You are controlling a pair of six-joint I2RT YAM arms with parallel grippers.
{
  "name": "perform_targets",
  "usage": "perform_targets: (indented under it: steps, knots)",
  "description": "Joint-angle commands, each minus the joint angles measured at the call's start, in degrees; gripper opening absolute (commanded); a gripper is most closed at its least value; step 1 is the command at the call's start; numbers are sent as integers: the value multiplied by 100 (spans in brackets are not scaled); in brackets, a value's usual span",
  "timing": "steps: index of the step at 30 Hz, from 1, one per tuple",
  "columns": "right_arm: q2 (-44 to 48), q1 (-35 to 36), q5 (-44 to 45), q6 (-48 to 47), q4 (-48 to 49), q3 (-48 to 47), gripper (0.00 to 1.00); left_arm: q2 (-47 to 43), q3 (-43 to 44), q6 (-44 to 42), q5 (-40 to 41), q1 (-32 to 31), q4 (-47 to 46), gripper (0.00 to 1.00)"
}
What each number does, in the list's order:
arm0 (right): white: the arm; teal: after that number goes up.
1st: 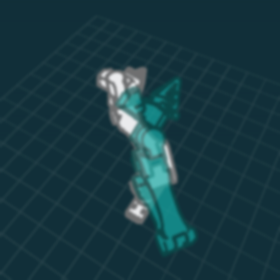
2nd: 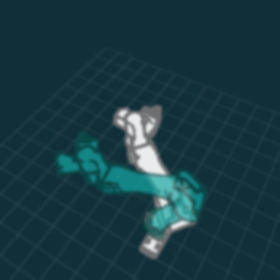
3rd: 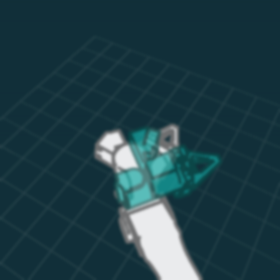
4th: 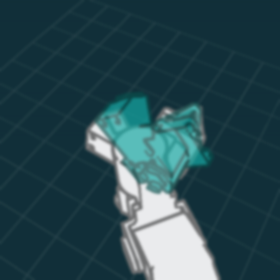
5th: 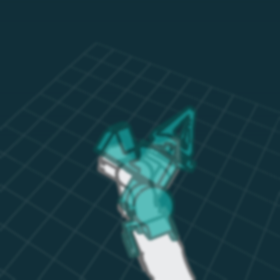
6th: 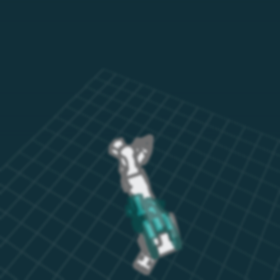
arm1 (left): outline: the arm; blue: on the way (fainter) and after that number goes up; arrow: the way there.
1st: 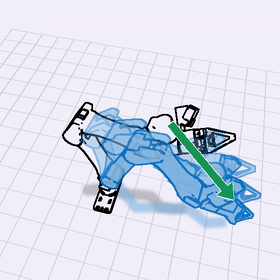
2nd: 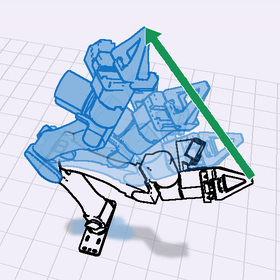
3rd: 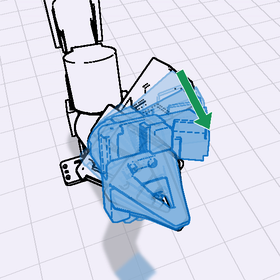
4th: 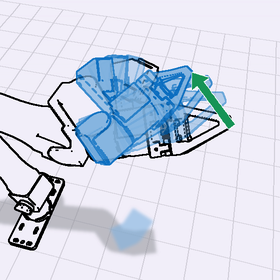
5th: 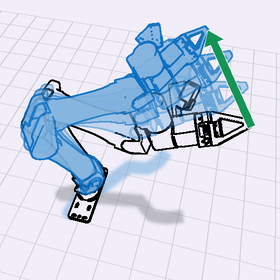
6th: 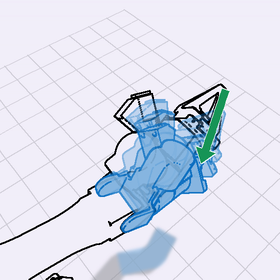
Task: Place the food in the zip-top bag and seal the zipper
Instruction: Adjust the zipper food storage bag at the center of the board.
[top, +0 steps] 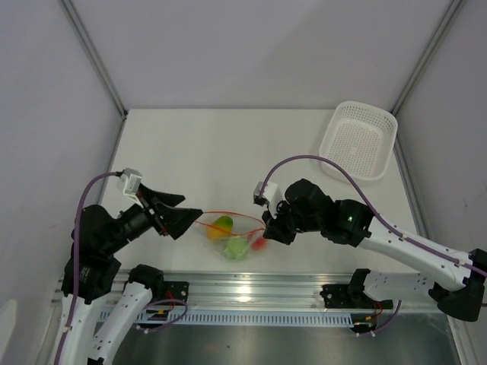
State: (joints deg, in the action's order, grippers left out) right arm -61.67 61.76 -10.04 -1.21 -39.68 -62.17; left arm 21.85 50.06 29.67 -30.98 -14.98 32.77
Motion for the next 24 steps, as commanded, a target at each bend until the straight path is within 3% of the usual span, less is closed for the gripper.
perform_targets:
  steps: [1,5,8,17,20,24]
  knots:
    - [-82,-137,-463,-177,-84,-331,0,101,-14,-673,-698,-250,-1017,99]
    - [-135,-278,-621,-195,-75,-339,0,188,-111,-1146,-471,-864,-1563,100]
    - [-135,-339,-718,-195,-57,-348,0,627,38,-1646,11,-1794,-1476,100]
    - [-144,-489,-1061,-204,-110,-375,0,1383,126,-2896,1110,-3455,-1598,99]
    - [-205,-542,-1192,-230,-189,-410,0,1647,135,-3397,1840,-3984,-1686,99]
    - [-223,-577,-1333,-239,-242,-462,0,1928,126,-3757,2044,-4109,-1810,99]
